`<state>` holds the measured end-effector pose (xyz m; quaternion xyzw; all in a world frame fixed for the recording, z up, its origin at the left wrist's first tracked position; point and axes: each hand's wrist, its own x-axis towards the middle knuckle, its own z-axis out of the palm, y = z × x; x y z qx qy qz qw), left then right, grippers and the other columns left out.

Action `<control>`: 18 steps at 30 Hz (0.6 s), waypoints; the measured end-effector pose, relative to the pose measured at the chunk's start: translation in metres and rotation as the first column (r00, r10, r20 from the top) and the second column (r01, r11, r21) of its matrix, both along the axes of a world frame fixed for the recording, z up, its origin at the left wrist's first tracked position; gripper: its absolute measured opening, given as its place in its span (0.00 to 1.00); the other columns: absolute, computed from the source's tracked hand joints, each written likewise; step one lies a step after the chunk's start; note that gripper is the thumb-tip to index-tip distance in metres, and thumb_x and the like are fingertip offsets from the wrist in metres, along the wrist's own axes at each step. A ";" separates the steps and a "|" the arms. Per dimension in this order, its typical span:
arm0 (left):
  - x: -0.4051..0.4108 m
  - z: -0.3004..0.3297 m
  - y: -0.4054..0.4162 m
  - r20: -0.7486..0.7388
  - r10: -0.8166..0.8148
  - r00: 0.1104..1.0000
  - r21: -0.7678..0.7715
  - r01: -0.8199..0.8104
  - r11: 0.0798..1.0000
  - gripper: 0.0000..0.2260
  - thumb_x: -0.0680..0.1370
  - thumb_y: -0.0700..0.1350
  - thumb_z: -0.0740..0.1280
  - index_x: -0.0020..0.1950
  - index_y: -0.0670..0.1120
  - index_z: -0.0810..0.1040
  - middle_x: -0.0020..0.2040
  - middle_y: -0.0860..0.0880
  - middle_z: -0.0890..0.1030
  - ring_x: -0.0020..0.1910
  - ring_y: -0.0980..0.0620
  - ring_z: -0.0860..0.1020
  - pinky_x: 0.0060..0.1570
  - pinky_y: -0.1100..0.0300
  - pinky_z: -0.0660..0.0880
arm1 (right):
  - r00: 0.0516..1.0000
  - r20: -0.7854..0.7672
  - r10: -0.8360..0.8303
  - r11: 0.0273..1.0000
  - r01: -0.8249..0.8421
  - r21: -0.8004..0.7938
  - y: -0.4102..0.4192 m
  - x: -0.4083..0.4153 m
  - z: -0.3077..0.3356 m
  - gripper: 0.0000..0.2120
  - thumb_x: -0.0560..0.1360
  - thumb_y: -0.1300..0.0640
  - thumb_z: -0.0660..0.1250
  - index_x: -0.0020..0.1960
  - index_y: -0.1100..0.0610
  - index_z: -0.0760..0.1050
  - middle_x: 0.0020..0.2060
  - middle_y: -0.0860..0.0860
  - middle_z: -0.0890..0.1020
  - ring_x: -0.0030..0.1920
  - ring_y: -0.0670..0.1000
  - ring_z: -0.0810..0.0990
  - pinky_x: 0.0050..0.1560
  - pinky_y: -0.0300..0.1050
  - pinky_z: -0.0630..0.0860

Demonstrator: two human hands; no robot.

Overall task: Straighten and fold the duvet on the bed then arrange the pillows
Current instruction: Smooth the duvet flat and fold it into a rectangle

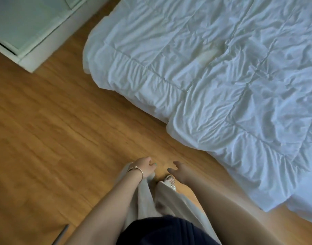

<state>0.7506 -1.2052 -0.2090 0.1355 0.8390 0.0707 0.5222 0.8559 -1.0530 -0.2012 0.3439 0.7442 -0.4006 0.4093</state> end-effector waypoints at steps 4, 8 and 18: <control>-0.012 0.010 -0.022 0.018 0.023 1.000 -0.007 -0.023 1.000 0.20 0.77 0.58 0.59 0.64 0.51 0.73 0.62 0.48 0.78 0.61 0.47 0.75 0.61 0.53 0.72 | 1.000 -0.005 0.026 1.000 -0.026 -0.010 -0.013 -0.023 0.017 0.27 0.80 0.48 0.61 0.75 0.58 0.60 0.63 0.58 0.76 0.51 0.52 0.78 0.51 0.42 0.71; -0.061 0.013 -0.050 0.104 -0.056 0.993 -0.005 0.057 0.998 0.21 0.78 0.59 0.59 0.66 0.49 0.73 0.62 0.48 0.77 0.60 0.47 0.75 0.61 0.53 0.72 | 0.994 0.038 0.101 0.994 -0.102 0.031 -0.033 -0.067 0.016 0.28 0.79 0.44 0.61 0.74 0.57 0.63 0.66 0.55 0.75 0.61 0.54 0.75 0.59 0.44 0.71; -0.256 0.042 -0.132 -0.012 0.093 0.996 0.090 -0.092 0.992 0.17 0.79 0.58 0.59 0.59 0.48 0.74 0.57 0.48 0.78 0.56 0.46 0.76 0.57 0.55 0.73 | 0.995 -0.002 0.098 0.989 -0.098 0.108 -0.112 -0.259 0.021 0.24 0.79 0.46 0.61 0.71 0.57 0.68 0.66 0.55 0.75 0.64 0.54 0.74 0.63 0.46 0.70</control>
